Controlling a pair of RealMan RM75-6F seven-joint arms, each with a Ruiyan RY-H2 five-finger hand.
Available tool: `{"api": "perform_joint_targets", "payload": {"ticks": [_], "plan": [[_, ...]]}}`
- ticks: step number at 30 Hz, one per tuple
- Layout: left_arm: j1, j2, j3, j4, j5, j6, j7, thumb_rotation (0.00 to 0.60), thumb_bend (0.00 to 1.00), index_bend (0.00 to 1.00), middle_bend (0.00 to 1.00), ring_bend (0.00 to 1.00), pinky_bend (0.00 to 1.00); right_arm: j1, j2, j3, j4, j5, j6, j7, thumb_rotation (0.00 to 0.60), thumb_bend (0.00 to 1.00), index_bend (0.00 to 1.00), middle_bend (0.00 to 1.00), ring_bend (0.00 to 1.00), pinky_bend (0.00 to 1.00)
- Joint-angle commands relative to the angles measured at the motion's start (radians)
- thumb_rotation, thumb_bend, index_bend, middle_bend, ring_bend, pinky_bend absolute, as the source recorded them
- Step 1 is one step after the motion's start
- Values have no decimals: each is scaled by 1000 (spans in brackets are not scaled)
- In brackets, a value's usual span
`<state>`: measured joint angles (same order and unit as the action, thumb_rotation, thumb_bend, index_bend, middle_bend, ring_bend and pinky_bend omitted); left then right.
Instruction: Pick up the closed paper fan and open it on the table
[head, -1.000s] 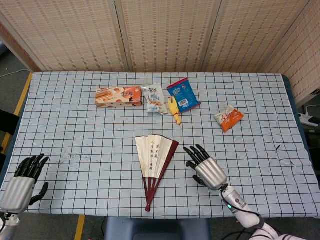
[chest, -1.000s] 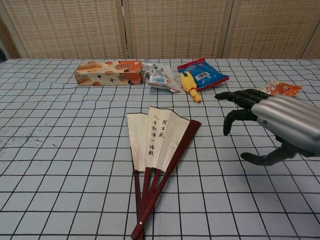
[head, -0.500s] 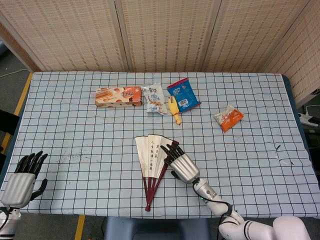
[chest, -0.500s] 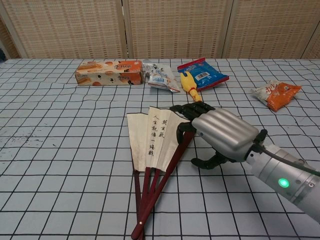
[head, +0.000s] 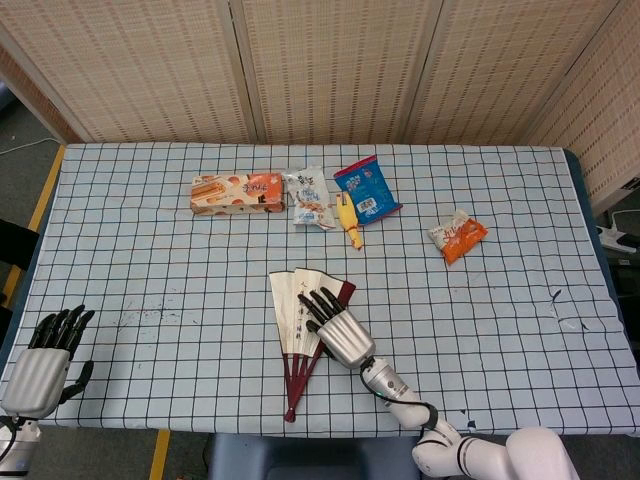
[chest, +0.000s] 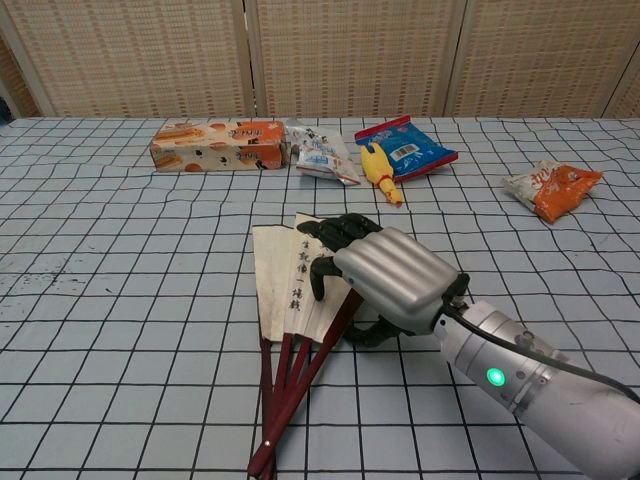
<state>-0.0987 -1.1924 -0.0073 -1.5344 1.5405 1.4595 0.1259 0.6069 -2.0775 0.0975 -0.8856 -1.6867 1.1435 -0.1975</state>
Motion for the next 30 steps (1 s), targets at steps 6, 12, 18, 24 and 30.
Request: {"api": "perform_joint_targets", "payload": {"ticks": [6, 12, 18, 24, 30], "plan": [[-2, 4, 2, -4, -1, -3, -1, 600, 445, 0, 0, 0, 86, 21, -42, -13, 46, 14, -5, -5, 600, 200, 446, 0, 0, 0], [-3, 6, 3, 2, -1, -3, -13, 600, 444, 0, 0, 0, 90, 36, -76, -10, 85, 16, 29, 45, 600, 511, 558, 12, 0, 0], [2, 9, 6, 5, 1, 5, -23, 600, 444, 0, 0, 0, 93, 45, -52, -20, 68, -13, 97, 65, 600, 741, 667, 73, 0, 0], [-19, 1, 13, 29, 38, -9, -164, 600, 509, 30, 0, 0, 94, 57, 51, -2, -109, -32, 153, 38, 600, 785, 695, 102, 0, 0], [-67, -67, 30, 155, 81, -59, -510, 600, 561, 369, 0, 0, 69, 81, 220, 73, -487, 68, 40, -40, 600, 787, 698, 101, 0, 0]]}}
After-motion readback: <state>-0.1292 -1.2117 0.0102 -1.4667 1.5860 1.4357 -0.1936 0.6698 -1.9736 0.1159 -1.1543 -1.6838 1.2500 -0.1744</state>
